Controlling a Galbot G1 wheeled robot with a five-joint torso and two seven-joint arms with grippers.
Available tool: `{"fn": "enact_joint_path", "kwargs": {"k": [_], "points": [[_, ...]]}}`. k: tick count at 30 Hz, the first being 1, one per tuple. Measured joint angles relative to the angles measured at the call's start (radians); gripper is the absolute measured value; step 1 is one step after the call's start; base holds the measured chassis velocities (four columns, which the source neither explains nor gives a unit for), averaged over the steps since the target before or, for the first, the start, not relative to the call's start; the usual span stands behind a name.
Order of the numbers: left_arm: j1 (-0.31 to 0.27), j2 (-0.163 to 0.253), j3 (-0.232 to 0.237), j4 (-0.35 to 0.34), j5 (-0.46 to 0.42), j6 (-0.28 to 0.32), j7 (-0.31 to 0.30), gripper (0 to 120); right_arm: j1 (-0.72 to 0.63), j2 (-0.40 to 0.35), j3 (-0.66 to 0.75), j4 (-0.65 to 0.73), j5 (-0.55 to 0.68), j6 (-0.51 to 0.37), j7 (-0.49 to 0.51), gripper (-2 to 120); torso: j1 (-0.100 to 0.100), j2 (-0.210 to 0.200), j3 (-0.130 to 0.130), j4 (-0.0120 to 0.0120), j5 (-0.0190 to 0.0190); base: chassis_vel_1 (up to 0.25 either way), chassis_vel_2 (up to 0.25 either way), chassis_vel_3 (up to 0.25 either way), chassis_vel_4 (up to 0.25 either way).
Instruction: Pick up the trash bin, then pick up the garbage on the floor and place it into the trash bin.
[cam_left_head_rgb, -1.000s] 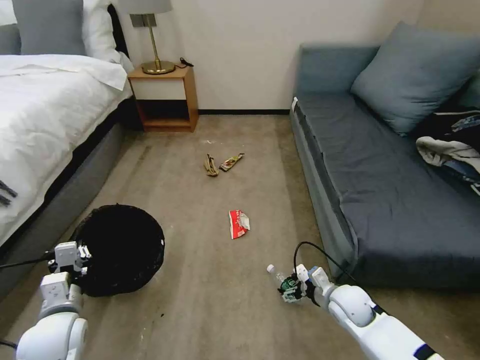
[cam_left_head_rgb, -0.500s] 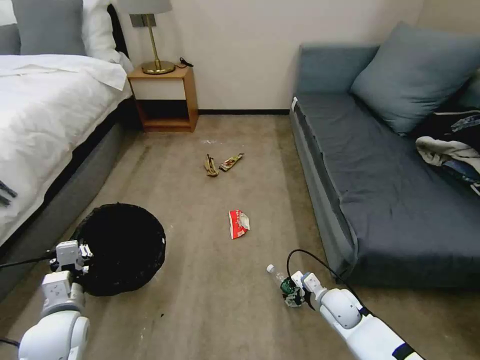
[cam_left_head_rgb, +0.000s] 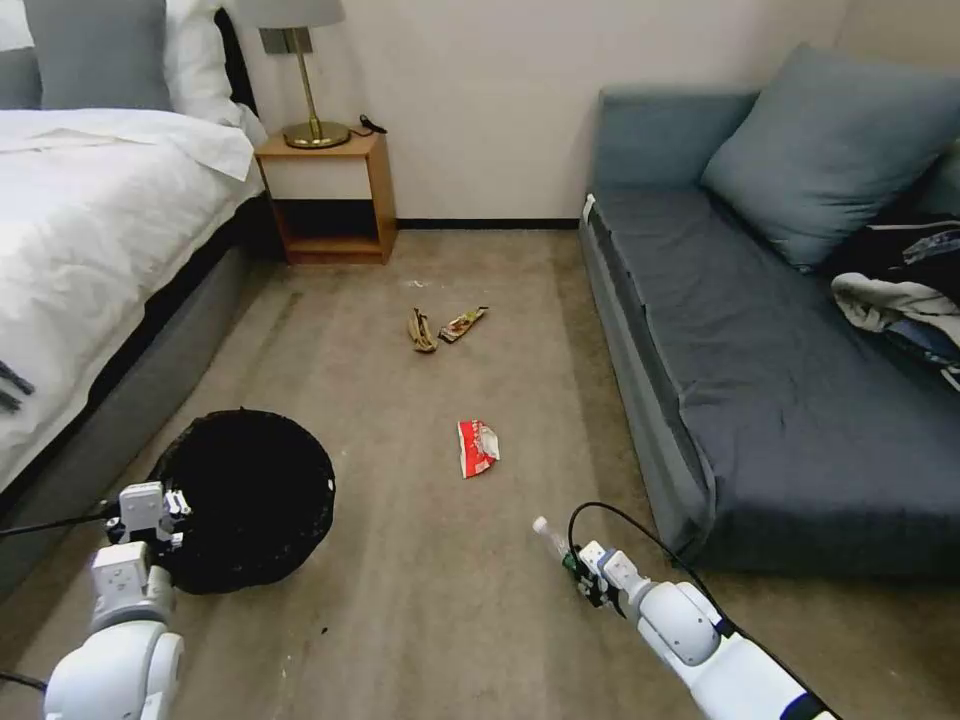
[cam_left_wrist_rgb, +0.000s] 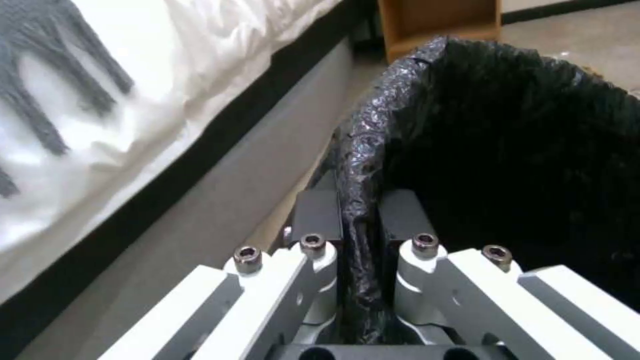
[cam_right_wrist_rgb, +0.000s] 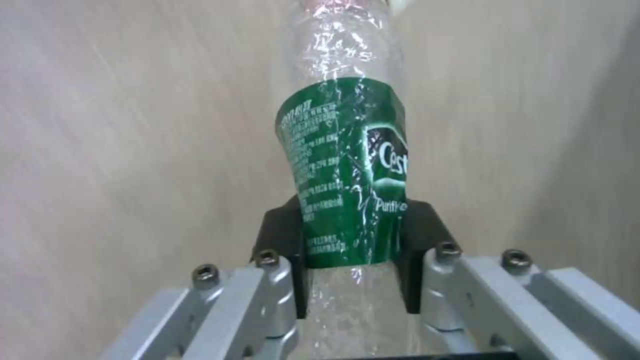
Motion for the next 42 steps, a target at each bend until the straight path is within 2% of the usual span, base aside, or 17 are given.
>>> {"fn": "enact_joint_path", "kwargs": {"k": [2,3,7,8,9,11,12,15,16,19,23,27,31,42], "points": [[0.000,-0.015,0.015,0.005,0.012,0.000,0.001,8,0.015,-0.011,-0.051,0.087,0.040,0.066,0.020,22,0.000,0.000,0.000,0.0000,-0.0001,0.000,0.000,0.000,0.000],[0.000,-0.015,0.015,0.005,0.012,0.000,0.001,8,0.015,-0.011,-0.051,0.087,0.040,0.066,0.020,22,0.000,0.000,0.000,0.0000,-0.0001,0.000,0.000,0.000,0.000],[-0.001,-0.040,0.032,0.005,0.031,-0.001,0.010,8,0.104,-0.006,-0.182,0.141,0.179,0.259,0.013,22,0.000,0.000,0.000,0.0004,-0.0003,0.000,0.000,0.000,0.000],[-0.001,-0.040,0.032,0.005,0.031,-0.001,0.010,8,0.104,-0.006,-0.182,0.141,0.179,0.259,0.013,22,0.000,0.000,0.000,0.0004,-0.0003,0.000,0.000,0.000,0.000],[-0.003,-0.044,0.034,0.005,0.036,-0.001,0.012,8,0.128,0.001,-0.212,0.138,0.208,0.303,0.001,22,0.000,0.000,0.000,0.0002,-0.0003,0.000,0.000,0.000,0.000],[-0.006,-0.047,0.035,0.008,0.042,-0.001,0.016,8,0.202,0.031,-0.284,0.099,0.269,0.410,-0.019,22,0.000,0.000,0.000,0.0001,0.0000,0.000,0.000,0.000,0.000],[-0.006,-0.047,0.035,0.008,0.042,-0.001,0.016,8,0.202,0.031,-0.284,0.099,0.269,0.410,-0.019,22,0.000,0.000,0.000,0.0001,0.0000,0.000,0.000,0.000,0.000],[-0.008,-0.057,0.038,0.010,0.044,0.000,0.024,8,0.342,0.110,-0.382,-0.023,0.361,0.553,-0.049,22,0.000,0.000,0.000,0.0006,-0.0001,0.000,0.000,0.000,0.000],[-0.008,-0.057,0.038,0.010,0.044,0.000,0.024,8,0.342,0.110,-0.382,-0.023,0.361,0.553,-0.049,22,0.000,0.000,0.000,0.0006,-0.0001,0.000,0.000,0.000,0.000],[-0.014,-0.066,0.040,0.010,0.045,0.001,0.033,8,0.427,0.194,-0.450,-0.131,0.410,0.652,-0.059,22,0.000,0.000,0.000,0.0003,-0.0002,0.000,0.000,0.000,0.000],[-0.016,-0.067,0.040,0.007,0.047,0.003,0.038,8,0.475,0.247,-0.526,-0.187,0.450,0.711,-0.054,22,0.000,0.000,0.000,0.0003,-0.0002,0.000,0.000,0.000,0.000],[-0.017,-0.067,0.040,0.005,0.048,0.003,0.040,8,0.492,0.261,-0.559,-0.204,0.461,0.728,-0.048,22,0.000,0.000,0.000,0.0004,-0.0002,0.000,0.000,0.000,0.000],[-0.025,-0.087,0.042,-0.004,0.051,0.004,0.044,8,0.547,0.334,-0.634,-0.309,0.427,0.786,-0.061,22,0.000,0.000,0.000,0.0002,-0.0004,0.000,0.000,0.000,0.000],[-0.004,-0.107,0.039,-0.052,0.058,0.005,0.049,8,0.538,0.407,-0.653,-0.354,0.361,0.753,0.037,25,0.000,0.000,0.000,0.0004,0.0000,0.000,0.000,0.000,0.000]]}}
